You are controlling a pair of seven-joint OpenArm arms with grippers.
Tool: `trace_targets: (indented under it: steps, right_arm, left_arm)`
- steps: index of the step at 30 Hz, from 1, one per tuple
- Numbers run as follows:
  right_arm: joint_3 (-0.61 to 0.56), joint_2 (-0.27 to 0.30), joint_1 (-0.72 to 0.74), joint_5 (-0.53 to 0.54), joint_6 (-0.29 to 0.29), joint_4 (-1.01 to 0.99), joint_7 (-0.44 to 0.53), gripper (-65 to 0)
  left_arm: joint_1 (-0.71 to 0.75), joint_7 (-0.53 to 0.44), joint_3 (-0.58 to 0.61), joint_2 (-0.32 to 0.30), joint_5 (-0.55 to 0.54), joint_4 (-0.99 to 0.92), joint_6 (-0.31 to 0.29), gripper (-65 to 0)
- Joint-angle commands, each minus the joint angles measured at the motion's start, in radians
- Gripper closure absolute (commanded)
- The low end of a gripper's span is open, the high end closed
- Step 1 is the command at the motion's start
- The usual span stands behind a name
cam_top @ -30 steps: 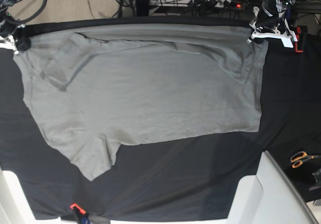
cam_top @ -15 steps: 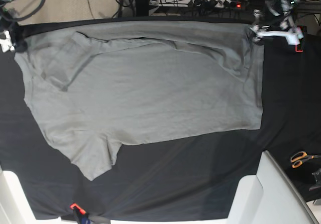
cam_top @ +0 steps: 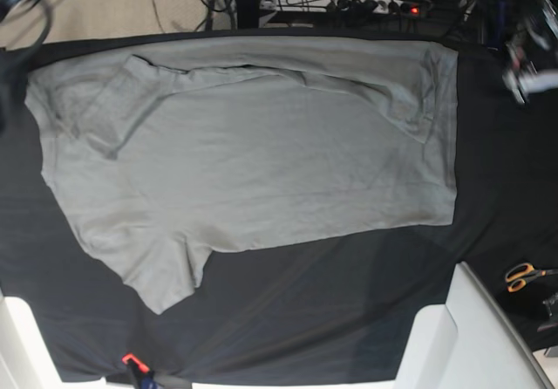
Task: Fold the T-shirt properly
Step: 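Open both grippers and move them to the shirt's sides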
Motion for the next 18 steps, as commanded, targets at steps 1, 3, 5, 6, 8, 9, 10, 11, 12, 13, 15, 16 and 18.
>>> trace_targets:
  steps: [1, 3, 5, 6, 8, 9, 10, 11, 12, 13, 15, 16, 18]
  right_arm:
    - [-0.041, 0.047, 0.021, 0.020, 0.016, -0.014, 0.047, -42.2]
    - [-0.153, 0.105, 0.058, 0.022, 0.057, -0.090, 0.133, -42.2]
    - [-0.270, 0.160, 0.096, 0.022, 0.096, -0.186, 0.234, -42.0]
    - [-0.339, 0.192, 0.116, 0.022, 0.108, -0.248, 0.297, -42.0]
    - [-0.474, 0.246, 0.168, 0.022, 0.114, -0.381, 0.418, -42.0]
    - [-0.531, 0.263, 0.188, 0.022, 0.116, -0.439, 0.466, -42.0]
    - [-0.590, 0.281, 0.216, 0.022, 0.116, -0.502, 0.521, -42.0]
    - [-0.643, 0.295, 0.245, 0.022, 0.116, -0.562, 0.575, -42.0]
    - [-0.682, 0.304, 0.266, 0.022, 0.117, -0.614, 0.615, -42.0]
    - [-0.719, 0.312, 0.288, 0.022, 0.117, -0.666, 0.656, -42.0]
    - [-0.797, 0.321, 0.343, 0.022, 0.117, -0.782, 0.744, -42.3]
    - [-0.830, 0.323, 0.369, 0.020, 0.117, -0.831, 0.782, -42.5]
    - [-0.919, 0.329, 0.437, 0.020, 0.116, -0.946, 0.868, -42.5]
  left_arm:
    - [-0.023, -0.014, 0.011, -0.042, -0.004, 0.020, -0.004, -48.9]
    - [-0.079, -0.006, 0.066, -0.102, -0.004, 0.018, -0.004, -48.9]
    - [-0.130, 0.042, 0.138, -0.168, -0.003, 0.006, -0.004, -48.9]
    - [-0.165, 0.083, 0.184, -0.207, -0.003, -0.006, -0.004, -48.9]
    - [-0.245, 0.146, 0.273, -0.267, -0.003, -0.048, -0.006, -48.4]
    - [-0.273, 0.160, 0.301, -0.284, -0.003, -0.071, -0.006, -48.1]
    - [-0.303, 0.161, 0.327, -0.296, -0.003, -0.100, -0.006, -48.1]
    - [-0.326, 0.160, 0.344, -0.303, -0.003, -0.130, -0.006, -48.1]
    - [-0.342, 0.160, 0.355, -0.310, -0.003, -0.153, -0.006, -48.1]
    - [-0.360, 0.160, 0.361, -0.316, -0.003, -0.173, -0.006, -47.9]
    - [-0.389, 0.160, 0.382, -0.321, -0.003, -0.226, -0.006, -47.9]
    - [-0.400, 0.160, 0.393, -0.324, -0.003, -0.249, -0.006, -47.9]
    - [-0.414, 0.160, 0.433, -0.343, -0.001, -0.287, -0.006, -47.9]
